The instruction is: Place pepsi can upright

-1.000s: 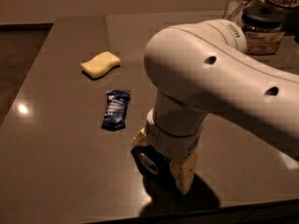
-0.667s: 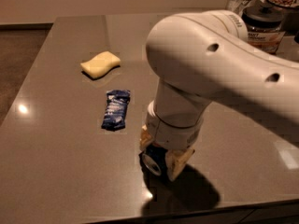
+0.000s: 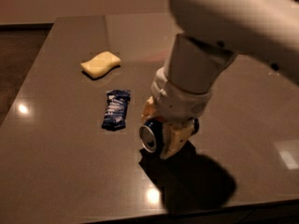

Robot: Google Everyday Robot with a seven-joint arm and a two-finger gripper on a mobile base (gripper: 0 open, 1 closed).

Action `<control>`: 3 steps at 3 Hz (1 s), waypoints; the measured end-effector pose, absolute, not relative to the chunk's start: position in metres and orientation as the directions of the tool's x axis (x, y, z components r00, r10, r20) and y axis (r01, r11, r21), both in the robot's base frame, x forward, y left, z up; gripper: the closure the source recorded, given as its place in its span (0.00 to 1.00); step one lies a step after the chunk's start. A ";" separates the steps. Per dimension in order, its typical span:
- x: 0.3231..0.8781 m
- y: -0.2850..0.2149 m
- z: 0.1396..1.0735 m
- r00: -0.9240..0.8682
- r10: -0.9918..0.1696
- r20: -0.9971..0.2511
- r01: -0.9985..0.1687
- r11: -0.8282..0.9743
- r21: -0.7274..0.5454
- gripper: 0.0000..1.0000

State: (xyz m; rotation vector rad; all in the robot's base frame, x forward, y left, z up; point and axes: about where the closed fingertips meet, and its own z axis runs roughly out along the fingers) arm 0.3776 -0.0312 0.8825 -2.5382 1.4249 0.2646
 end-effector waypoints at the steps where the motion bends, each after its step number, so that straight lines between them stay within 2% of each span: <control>1: 0.383 -0.021 0.899 0.378 -0.824 -0.422 -0.920 -0.387 -0.069 1.00; 2: 0.386 -0.013 0.907 0.150 -0.743 -0.652 -0.979 -0.205 0.008 1.00; 3: 0.382 -0.004 0.915 0.035 -0.607 -0.794 -0.988 -0.140 0.064 1.00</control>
Offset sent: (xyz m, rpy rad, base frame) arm 0.0113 0.0294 0.0598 0.6318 0.4314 -0.4513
